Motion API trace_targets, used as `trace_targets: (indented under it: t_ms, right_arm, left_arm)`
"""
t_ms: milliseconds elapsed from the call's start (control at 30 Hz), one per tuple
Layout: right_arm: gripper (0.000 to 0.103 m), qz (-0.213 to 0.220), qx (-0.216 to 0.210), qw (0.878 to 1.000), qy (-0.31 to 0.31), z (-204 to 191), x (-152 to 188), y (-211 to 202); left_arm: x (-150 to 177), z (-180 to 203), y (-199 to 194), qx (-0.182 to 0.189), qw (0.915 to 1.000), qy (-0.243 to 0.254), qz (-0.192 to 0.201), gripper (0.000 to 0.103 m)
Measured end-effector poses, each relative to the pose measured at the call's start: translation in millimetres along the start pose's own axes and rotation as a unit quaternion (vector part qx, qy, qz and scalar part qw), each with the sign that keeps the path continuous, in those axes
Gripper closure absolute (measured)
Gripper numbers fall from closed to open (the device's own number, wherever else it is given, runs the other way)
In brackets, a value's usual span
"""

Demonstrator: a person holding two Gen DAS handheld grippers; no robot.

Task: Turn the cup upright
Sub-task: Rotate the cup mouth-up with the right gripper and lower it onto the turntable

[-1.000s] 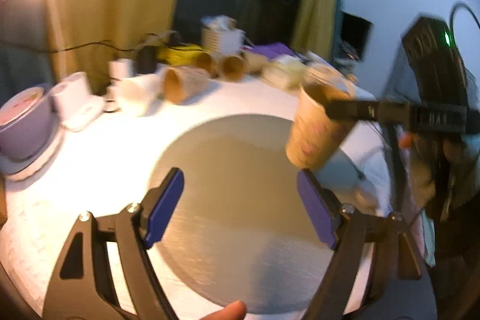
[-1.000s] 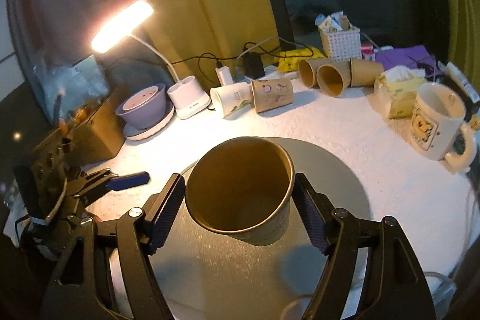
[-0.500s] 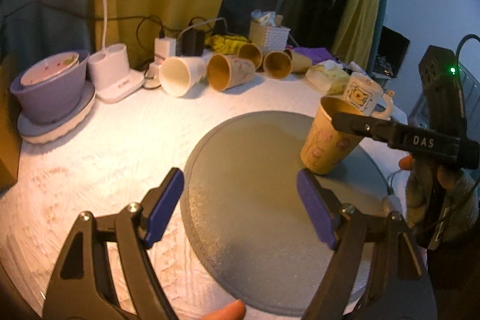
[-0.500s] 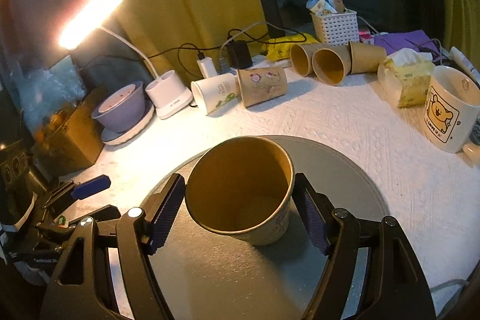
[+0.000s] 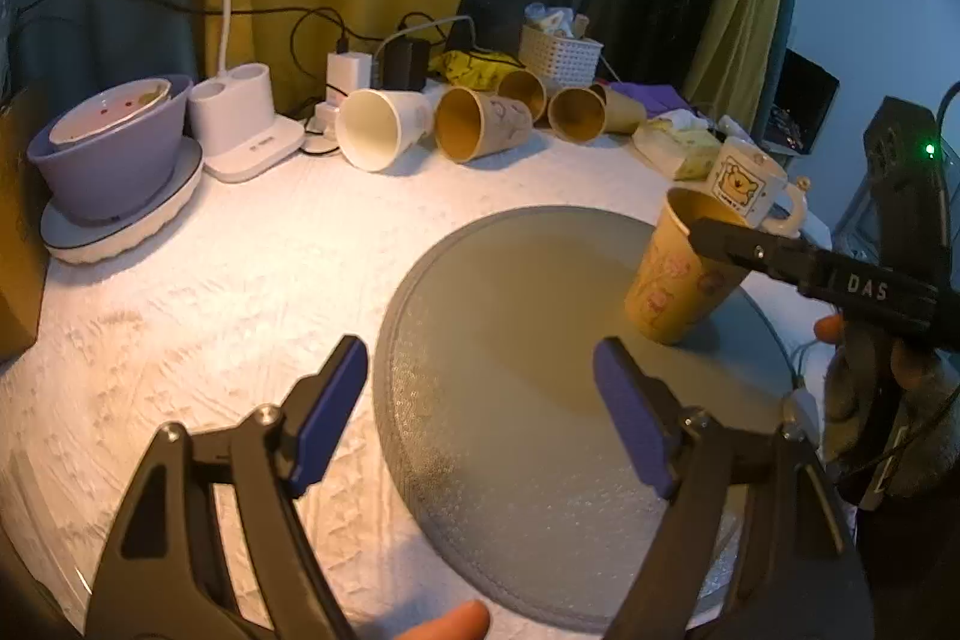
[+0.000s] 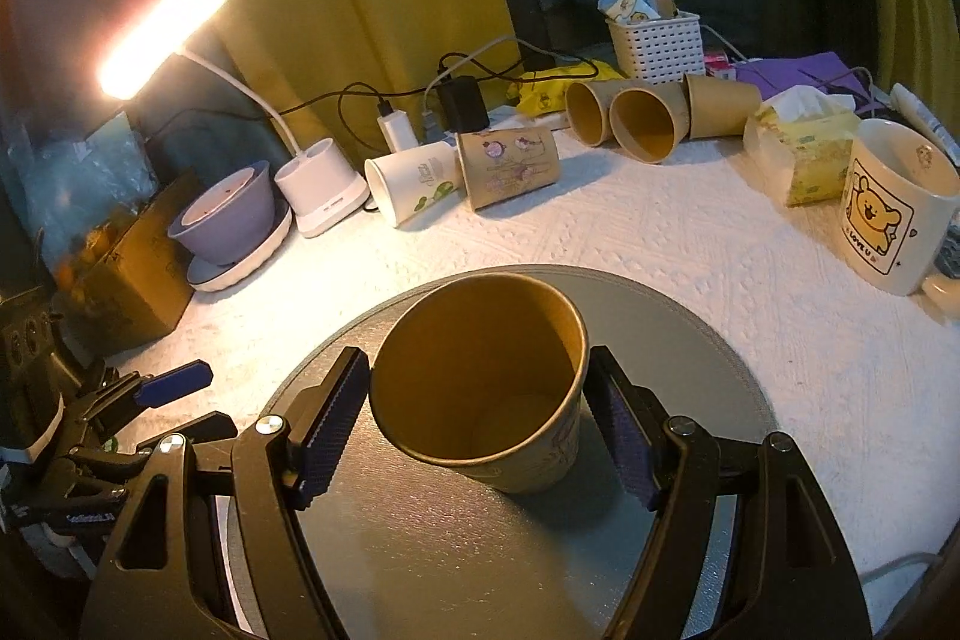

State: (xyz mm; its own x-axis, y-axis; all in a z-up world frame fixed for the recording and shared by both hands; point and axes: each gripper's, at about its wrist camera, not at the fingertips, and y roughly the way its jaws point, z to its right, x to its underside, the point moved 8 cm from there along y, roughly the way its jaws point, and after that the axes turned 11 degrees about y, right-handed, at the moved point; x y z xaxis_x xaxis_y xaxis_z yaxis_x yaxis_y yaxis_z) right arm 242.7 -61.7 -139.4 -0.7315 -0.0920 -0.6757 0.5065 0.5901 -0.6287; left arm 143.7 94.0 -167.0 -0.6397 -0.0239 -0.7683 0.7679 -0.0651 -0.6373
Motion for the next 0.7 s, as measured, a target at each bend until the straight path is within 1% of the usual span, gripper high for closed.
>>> trace_targets:
  t_ms: [267,367,700]
  right_arm:
    - [0.026,-0.001,0.007,1.000,-0.007,-0.8,-0.2,-0.9]
    - [0.022,0.000,0.008,1.000,-0.006,-0.1,1.0,-1.8]
    - [0.022,0.006,0.017,1.000,-0.008,3.8,4.6,-13.9]
  left_arm:
    - [-0.4,0.6,0.0,-0.001,1.0000,0.004,0.003,0.024]
    - [-1.2,1.9,-0.2,0.000,1.0000,0.007,0.003,0.024]
    - [-2.0,8.8,-1.7,0.003,0.9999,0.014,0.006,0.024]
